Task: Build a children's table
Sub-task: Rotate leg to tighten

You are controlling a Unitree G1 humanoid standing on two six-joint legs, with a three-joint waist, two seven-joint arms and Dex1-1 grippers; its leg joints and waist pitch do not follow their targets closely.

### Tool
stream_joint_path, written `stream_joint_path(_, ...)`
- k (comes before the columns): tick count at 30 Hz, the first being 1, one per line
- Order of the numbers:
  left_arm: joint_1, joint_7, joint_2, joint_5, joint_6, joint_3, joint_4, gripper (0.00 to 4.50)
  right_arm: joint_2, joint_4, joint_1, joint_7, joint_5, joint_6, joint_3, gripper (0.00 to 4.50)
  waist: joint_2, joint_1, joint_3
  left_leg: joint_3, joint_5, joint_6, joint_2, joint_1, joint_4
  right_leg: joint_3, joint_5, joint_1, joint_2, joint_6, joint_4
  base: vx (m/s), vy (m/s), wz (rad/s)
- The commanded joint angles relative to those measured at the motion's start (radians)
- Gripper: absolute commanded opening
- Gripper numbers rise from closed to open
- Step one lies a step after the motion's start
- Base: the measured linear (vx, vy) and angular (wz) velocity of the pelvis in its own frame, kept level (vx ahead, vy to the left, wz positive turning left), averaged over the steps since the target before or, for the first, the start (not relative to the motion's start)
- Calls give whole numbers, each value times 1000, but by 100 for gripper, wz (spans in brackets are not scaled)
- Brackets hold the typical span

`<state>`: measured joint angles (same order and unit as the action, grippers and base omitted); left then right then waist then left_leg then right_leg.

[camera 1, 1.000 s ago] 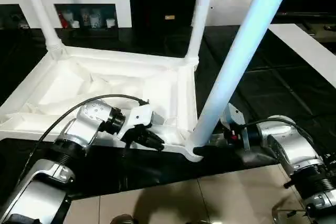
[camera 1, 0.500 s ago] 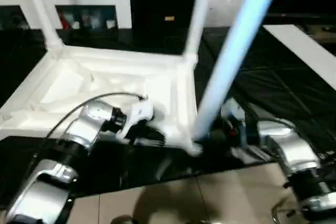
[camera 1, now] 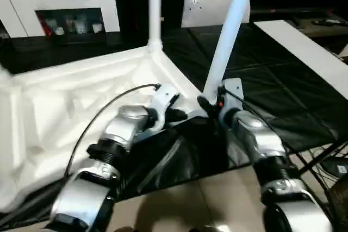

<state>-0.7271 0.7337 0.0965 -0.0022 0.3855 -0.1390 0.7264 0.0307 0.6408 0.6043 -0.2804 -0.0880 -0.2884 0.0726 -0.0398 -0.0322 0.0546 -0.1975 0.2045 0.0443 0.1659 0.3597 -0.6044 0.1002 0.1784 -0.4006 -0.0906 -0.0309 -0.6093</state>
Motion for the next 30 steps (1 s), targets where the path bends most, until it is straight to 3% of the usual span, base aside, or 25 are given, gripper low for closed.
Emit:
stream_joint_path(1, -68, -104, -63, -20, -71, 31, -60, 0, -144, 45, -20, -106, -45, -37, -118, 302, -2, -4, -71, 30, 87, -74, 66, -4, 68, -66, 157, 53, -79, -212, 72, 0, 0, 0)
stream_joint_path(3, -48, -48, -35, -10, -106, 5, -75, 0, -133, 27, -37, -116, -47, -21, -107, 325, 0, -6, -72, 30, 68, -91, 68, -3, 68, -67, 118, 55, -80, -227, 67, 0, 0, 0)
stream_joint_path(5, -44, -33, -25, -6, -121, -2, -73, 0, -129, 25, -41, -121, -44, -14, -103, 343, 1, -5, -69, 31, 88, -94, 67, -2, 70, -66, 139, 56, -80, -225, 71, 0, 0, 0)
stream_joint_path(8, -29, 48, 22, 10, -187, -34, -70, 0, -89, -8, -68, -136, -24, 18, -105, 349, 2, 2, -65, 34, 151, -69, 69, -1, 75, -65, 240, 57, -81, -189, 83, 0, 0, 0)
stream_joint_path(10, -19, 94, 48, 19, -226, -51, -69, 0, -69, -30, -82, -141, -30, 20, -94, 390, 0, 12, -64, 36, 166, -53, 70, -3, 76, -65, 265, 53, -79, -187, 85, 0, 0, 0)
stream_joint_path(11, -5, 187, 101, 29, -310, -74, -51, 0, -22, -113, -129, -164, -36, 34, -85, 390, -2, 12, -64, 36, 167, -53, 70, -4, 76, -66, 272, 52, -80, -185, 88, 0, 0, 0)
stream_joint_path(12, 0, 216, 119, 34, -336, -81, -42, 0, -5, -146, -148, -177, -40, 41, -84, 393, -4, 10, -66, 35, 159, -61, 70, -1, 75, -69, 261, 55, -81, -173, 86, 0, 0, 0)
stream_joint_path(13, 1, 232, 133, 40, -357, -87, -32, 0, 8, -174, -164, -189, -44, 48, -86, 403, 0, 10, -70, 36, 122, -72, 73, -1, 74, -69, 195, 55, -79, -179, 77, 0, 0, 0)
stream_joint_path(14, -1, 238, 147, 51, -386, -93, -18, 0, 16, -204, -179, -201, -54, 49, -84, 403, 0, 13, -72, 33, 103, -76, 75, -4, 72, -70, 151, 52, -78, -192, 70, 0, 0, 0)
stream_joint_path(15, -2, 241, 155, 58, -406, -97, -9, 0, 20, -222, -189, -207, -60, 49, -82, 430, 1, 13, -71, 33, 78, -93, 75, -2, 71, -70, 93, 52, -76, -213, 63, 0, 0, 0)
stream_joint_path(16, -11, 276, 185, 65, -452, -97, 33, 0, 37, -319, -238, -251, -103, 32, -71, 435, -1, 10, -70, 31, 76, -104, 71, -1, 70, -69, 76, 53, -75, -221, 64, 0, 0, 0)
stream_joint_path(18, -17, 295, 201, 63, -472, -92, 54, 0, 50, -369, -268, -272, -117, 22, -71, 442, 0, 0, -69, 30, 87, -110, 76, -4, 71, -71, 79, 53, -80, -223, 63, 0, 0, 0)
stream_joint_path(21, -48, 318, 270, 73, -559, -75, 150, 0, 83, -505, -363, -283, -112, 7, -71, 446, 8, -8, -64, 31, 133, -77, 78, -10, 78, -71, 138, 47, -78, -207, 71, 0, 0, 0)
stream_joint_path(22, -48, 318, 270, 73, -559, -75, 150, 0, 83, -505, -363, -283, -112, 7, -71, 446, 5, -7, -63, 32, 162, -57, 76, -9, 80, -71, 175, 48, -78, -194, 75, 0, 0, 0)
stream_joint_path(23, -57, 325, 287, 65, -594, -64, 177, 27, 91, -543, -386, -286, -127, -23, -76, 449, 8, -8, -62, 34, 172, -48, 76, -8, 81, -71, 194, 49, -80, -189, 76, 0, 0, 0)
stream_joint_path(24, -57, 335, 294, 53, -604, -52, 181, 55, 94, -557, -395, -286, -131, -30, -79, 450, 11, -8, -59, 35, 200, -33, 76, -9, 84, -71, 245, 48, -81, -177, 84, 0, 0, 0)
stream_joint_path(26, -54, 373, 298, 1, -589, -10, 170, 58, 106, -581, -414, -293, -126, -20, -89, 450, 8, -7, -59, 35, 223, -12, 77, -11, 84, -72, 286, 45, -85, -169, 87, 0, 0, 0)
stream_joint_path(27, -46, 396, 296, -40, -556, 20, 144, 58, 110, -594, -423, -297, -127, -26, -93, 450, 7, -7, -60, 36, 223, -7, 77, -9, 83, -72, 283, 45, -87, -178, 86, 0, 0, 0)
stream_joint_path(29, -20, 405, 281, -121, -470, 82, 77, 96, 112, -624, -446, -295, -136, -39, -94, 450, -8, -10, -60, 34, 205, -8, 80, -8, 83, -73, 260, 45, -89, -195, 79, 0, 0, 0)
stream_joint_path(30, -6, 386, 268, -165, -425, 119, 47, 99, 108, -654, -463, -289, -161, -88, -89, 450, -4, -10, -58, 33, 190, -11, 82, -8, 83, -73, 232, 46, -87, -210, 72, 0, 0, 0)
